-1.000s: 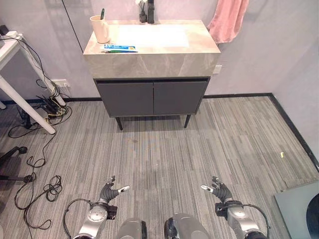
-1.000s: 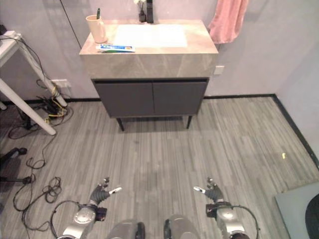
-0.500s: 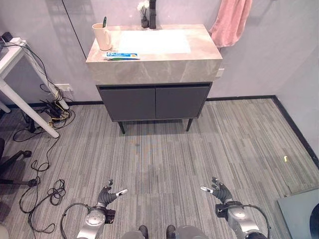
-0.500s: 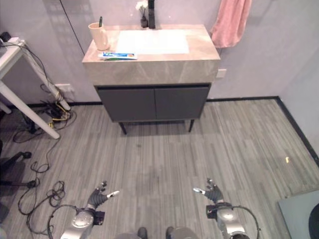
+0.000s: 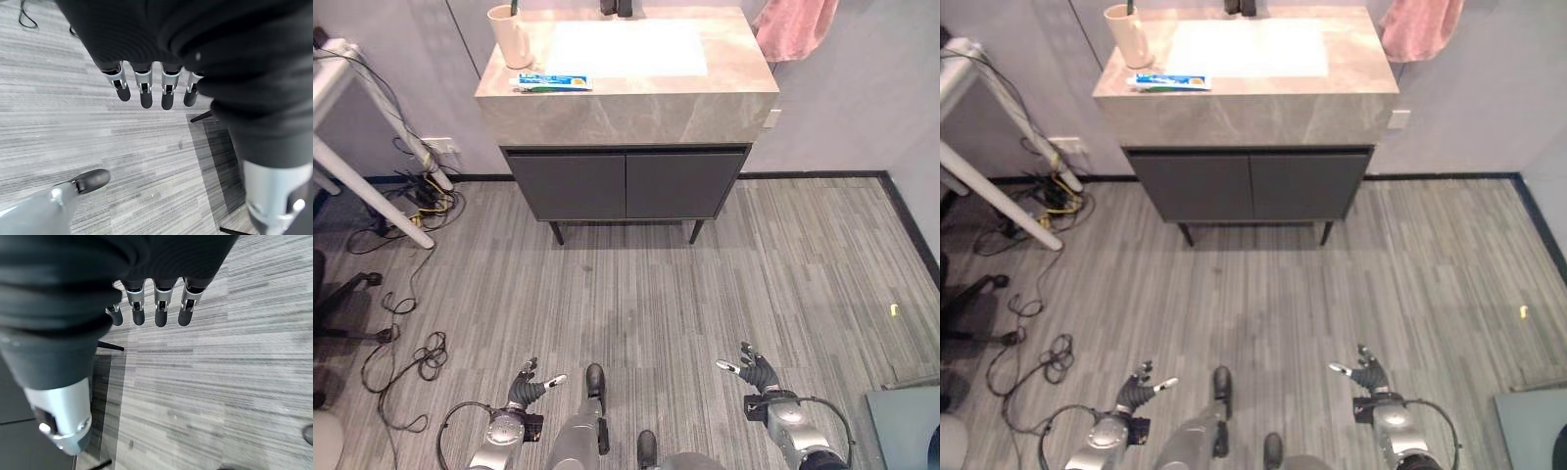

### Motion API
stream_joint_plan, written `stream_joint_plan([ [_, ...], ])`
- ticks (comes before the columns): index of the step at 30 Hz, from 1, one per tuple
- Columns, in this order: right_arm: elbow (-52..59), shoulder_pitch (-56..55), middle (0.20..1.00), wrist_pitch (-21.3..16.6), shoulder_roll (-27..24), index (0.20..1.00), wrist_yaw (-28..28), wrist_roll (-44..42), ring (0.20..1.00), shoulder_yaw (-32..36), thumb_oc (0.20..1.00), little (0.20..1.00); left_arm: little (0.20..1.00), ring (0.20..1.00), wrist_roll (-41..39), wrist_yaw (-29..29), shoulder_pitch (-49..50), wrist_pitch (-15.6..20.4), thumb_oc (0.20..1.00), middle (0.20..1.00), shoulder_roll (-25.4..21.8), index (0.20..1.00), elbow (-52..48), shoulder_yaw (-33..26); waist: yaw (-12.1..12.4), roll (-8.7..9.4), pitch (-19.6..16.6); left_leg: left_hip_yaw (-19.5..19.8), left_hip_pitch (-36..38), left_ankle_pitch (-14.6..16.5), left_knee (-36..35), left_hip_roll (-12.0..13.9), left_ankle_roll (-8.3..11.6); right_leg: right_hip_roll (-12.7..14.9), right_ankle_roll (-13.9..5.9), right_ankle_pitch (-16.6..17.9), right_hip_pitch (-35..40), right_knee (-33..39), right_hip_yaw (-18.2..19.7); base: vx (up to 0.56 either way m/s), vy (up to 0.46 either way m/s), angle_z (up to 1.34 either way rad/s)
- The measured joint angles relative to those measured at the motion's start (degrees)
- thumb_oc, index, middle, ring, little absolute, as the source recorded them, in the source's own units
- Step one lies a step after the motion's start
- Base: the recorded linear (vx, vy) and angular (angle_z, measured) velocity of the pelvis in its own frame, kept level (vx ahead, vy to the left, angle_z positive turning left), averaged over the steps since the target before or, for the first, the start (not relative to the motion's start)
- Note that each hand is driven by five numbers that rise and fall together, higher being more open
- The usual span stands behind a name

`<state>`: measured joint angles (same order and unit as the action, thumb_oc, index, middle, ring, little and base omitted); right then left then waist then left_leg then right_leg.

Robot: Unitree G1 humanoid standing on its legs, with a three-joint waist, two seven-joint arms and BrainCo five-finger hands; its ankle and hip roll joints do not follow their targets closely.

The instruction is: Put brush and paste in cup on sink, flatten towel.

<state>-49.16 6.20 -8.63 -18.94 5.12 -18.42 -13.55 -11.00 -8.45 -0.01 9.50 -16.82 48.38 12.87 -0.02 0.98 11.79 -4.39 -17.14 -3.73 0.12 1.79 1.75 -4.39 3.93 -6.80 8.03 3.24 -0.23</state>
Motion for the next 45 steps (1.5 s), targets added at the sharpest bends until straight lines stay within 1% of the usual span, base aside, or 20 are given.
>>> stream_joint_plan([
  [3,0.3,1.0,1.000,-0.1,1.4,1.000,-0.1,0.0,1.000,-2.5,1.000,1.000,1.000,1.000,-0.6,-0.1,1.4,-0.1,1.000,1.000,0.2,1.000,-0.5,0.1,1.1,1.21,-1.0,-0.9,4.0,-5.1,0.3,-2.5,-4.05,2.7,-2.82,-3.7,2.2,-3.1,3.1,0.39,0.200,-0.68],
  [6,1.3,0.8,1.000,0.1,2.1,1.000,-0.2,0.0,1.000,-3.2,1.000,1.000,1.000,1.000,-2.5,-0.1,-0.7,0.0,1.000,1.000,0.0,1.000,-4.0,-0.2,0.8,1.45,-1.2,-1.3,5.6,-0.6,3.2,-5.2,-6.23,5.2,-6.25,-6.0,0.6,-12.2,2.7,0.27,0.189,0.01],
  [7,1.8,0.7,1.000,0.0,2.7,1.000,-0.4,0.1,1.000,-3.2,1.000,1.000,1.000,1.000,-2.4,-0.1,-0.9,0.3,1.000,1.000,-0.6,1.000,-5.0,-0.2,0.9,1.38,-1.5,-1.5,7.5,1.0,3.2,-5.8,-6.81,5.9,-8.57,-7.3,-3.6,-23.8,2.8,0.24,0.222,-0.06],
  [10,3.9,0.5,1.000,0.1,2.9,1.000,-0.6,0.3,1.000,-3.3,1.000,1.000,1.000,1.000,-2.3,0.1,-1.0,0.1,1.000,1.000,-1.5,1.000,-5.0,0.4,0.5,0.90,-1.6,-1.4,12.1,2.2,2.1,-7.2,-8.10,7.9,-11.04,-3.4,-16.4,-51.4,1.2,0.23,0.227,0.13],
  [13,4.0,0.4,1.000,0.1,3.1,1.000,-0.9,1.3,1.000,-3.2,1.000,1.000,1.000,1.000,-1.7,0.5,-0.9,-0.3,1.000,1.000,-2.9,1.000,-5.1,2.4,0.3,-0.01,-1.6,-0.7,15.2,4.9,1.9,-6.9,-9.84,8.4,-10.87,-3.6,-22.5,-56.1,0.1,0.37,0.150,0.21],
  [18,3.4,-1.3,1.000,0.1,3.1,1.000,-1.6,1.2,1.000,-3.2,1.000,1.000,1.000,1.000,-1.5,0.8,0.4,-0.9,1.000,1.000,-2.4,1.000,-2.9,2.4,-1.3,-1.32,-2.4,-0.2,20.7,7.6,-1.6,-5.8,-7.33,6.7,-10.87,-4.7,-26.7,-31.0,-1.7,0.38,-0.007,0.00],
  [22,3.2,-3.7,1.000,0.5,3.4,1.000,-1.4,1.2,1.000,-3.1,1.000,1.000,1.000,1.000,-1.5,0.9,-0.8,-1.0,1.000,1.000,-1.8,1.000,0.2,2.0,-3.9,0.53,-3.2,0.9,23.4,9.2,-3.1,-6.3,-5.93,8.4,-11.28,8.0,-28.5,-6.4,-2.3,0.36,-0.070,0.15],
  [25,3.2,-6.1,1.000,1.0,3.4,1.000,-1.4,1.2,1.000,-3.1,1.000,1.000,1.000,1.000,-1.5,1.0,0.8,-1.0,1.000,1.000,-0.4,1.000,0.2,2.2,-5.1,1.31,-3.7,2.9,28.5,12.9,-3.1,-5.8,-4.06,10.4,-11.03,12.5,-25.9,-5.0,-4.1,0.44,-0.147,0.28],
  [28,2.7,-6.2,1.000,1.4,1.8,1.000,-1.5,1.2,1.000,-2.9,1.000,1.000,1.000,1.000,-1.4,1.1,0.1,-1.3,1.000,1.000,1.6,1.000,0.0,3.3,-6.3,-1.07,-4.9,5.5,29.1,14.8,-0.2,-1.3,-1.97,6.2,-7.98,16.3,-23.7,-7.0,-3.6,0.37,-0.169,0.65],
  [31,3.5,-3.6,1.000,1.4,0.1,1.000,-1.4,1.2,1.000,-2.3,1.000,1.000,1.000,1.000,-1.4,1.5,-0.9,-1.5,1.000,1.000,1.4,1.000,0.1,3.7,-5.5,-0.65,-4.8,5.3,23.7,15.2,15.4,0.1,1.09,5.0,-3.70,15.4,-20.4,-6.0,-5.0,0.27,-0.197,0.18],
  [32,3.8,-2.3,1.000,1.1,-0.8,1.000,-1.5,1.3,1.000,-2.2,1.000,1.000,1.000,1.000,-1.3,2.0,-1.0,-1.5,1.000,1.000,1.4,1.000,0.8,3.7,-5.4,-0.54,-4.8,5.4,20.7,13.9,23.8,0.4,3.54,4.6,-3.01,14.3,-18.5,-5.3,-5.2,0.12,-0.104,0.06],
  [33,4.1,-1.1,1.000,0.9,-2.4,1.000,-1.4,2.1,1.000,-2.3,1.000,1.000,1.000,1.000,0.0,2.4,-2.7,-1.5,1.000,1.000,1.3,1.000,2.9,4.1,-5.2,0.05,-4.3,7.2,11.8,11.1,41.5,0.1,6.94,4.3,-2.19,13.2,-16.3,-3.7,-5.6,0.29,-0.212,-0.05],
  [34,4.2,-0.6,1.000,0.8,-2.5,1.000,-1.4,2.5,1.000,-2.3,1.000,1.000,1.000,1.000,0.4,2.4,-2.8,-1.5,1.000,1.000,0.9,1.000,2.7,3.6,-5.0,0.66,-4.0,7.1,7.8,11.7,44.1,-0.7,6.50,4.2,-1.42,13.5,-14.8,-2.7,-5.4,0.30,-0.120,-0.05],
  [36,4.2,-0.9,1.000,0.9,-3.1,1.000,-1.4,2.9,1.000,-2.3,1.000,1.000,1.000,1.000,0.4,2.4,-3.2,-1.7,1.000,1.000,1.1,1.000,2.5,3.6,-5.8,0.41,-3.5,6.6,4.4,7.6,41.8,0.2,7.32,3.5,1.02,10.1,-13.8,-3.3,-6.1,0.35,-0.022,0.16],
  [37,3.0,-1.0,1.000,0.9,-3.0,1.000,-1.3,3.5,1.000,-2.0,1.000,1.000,1.000,1.000,0.4,2.5,-4.6,-1.7,1.000,1.000,1.1,1.000,3.1,3.8,-5.6,1.04,-2.9,2.3,1.8,8.5,42.8,2.0,5.80,3.9,1.01,9.6,-13.3,-3.0,-6.2,0.27,0.138,0.41],
  [38,2.1,-1.2,1.000,1.2,-2.4,1.000,-1.0,3.6,1.000,-1.8,1.000,1.000,1.000,1.000,0.4,2.3,-6.3,-1.7,1.000,1.000,0.8,1.000,3.9,3.9,-5.0,3.22,-2.2,-4.3,1.6,9.5,33.2,3.4,3.35,5.5,0.23,9.8,-12.7,-1.7,-6.4,0.27,0.173,0.37],
  [39,2.0,-1.4,1.000,1.2,-2.6,1.000,-0.9,3.7,1.000,-1.7,1.000,1.000,1.000,1.000,0.4,2.4,-6.6,-1.7,1.000,1.000,0.8,1.000,4.0,4.4,-5.2,3.25,-2.2,-5.9,2.5,8.3,17.1,4.7,3.47,5.6,-0.46,9.9,-11.8,-0.4,-6.7,0.27,0.205,0.17],
  [42,2.0,-1.3,1.000,1.1,-3.2,1.000,-0.4,6.0,1.000,-2.2,1.000,1.000,1.000,1.000,0.7,2.3,-6.0,-1.9,1.000,1.000,0.8,1.000,4.1,5.8,-4.4,-0.25,-1.4,-0.3,5.3,1.5,-0.4,9.2,5.94,2.1,-2.33,10.1,-8.8,0.8,-4.4,0.30,0.278,-0.58],
  [43,2.4,-0.8,1.000,1.1,-3.9,1.000,-0.5,7.1,1.000,-3.5,1.000,1.000,1.000,1.000,0.8,2.3,-4.5,-1.9,1.000,1.000,0.7,1.000,3.1,5.8,-3.6,-1.43,-1.6,4.2,7.0,0.6,-0.3,9.3,5.64,1.6,-2.45,9.9,-8.2,0.2,-1.9,0.14,0.174,-1.12],
  [45,3.9,-1.3,1.000,1.0,-5.0,1.000,-0.6,8.3,1.000,-3.4,1.000,1.000,1.000,1.000,0.8,2.3,-3.9,-1.9,1.000,1.000,0.9,1.000,2.9,5.8,-4.7,-2.70,-2.2,3.4,8.6,0.3,-0.3,8.4,5.48,1.8,-3.54,9.2,-7.2,0.4,-0.4,0.14,0.199,-0.70],
])
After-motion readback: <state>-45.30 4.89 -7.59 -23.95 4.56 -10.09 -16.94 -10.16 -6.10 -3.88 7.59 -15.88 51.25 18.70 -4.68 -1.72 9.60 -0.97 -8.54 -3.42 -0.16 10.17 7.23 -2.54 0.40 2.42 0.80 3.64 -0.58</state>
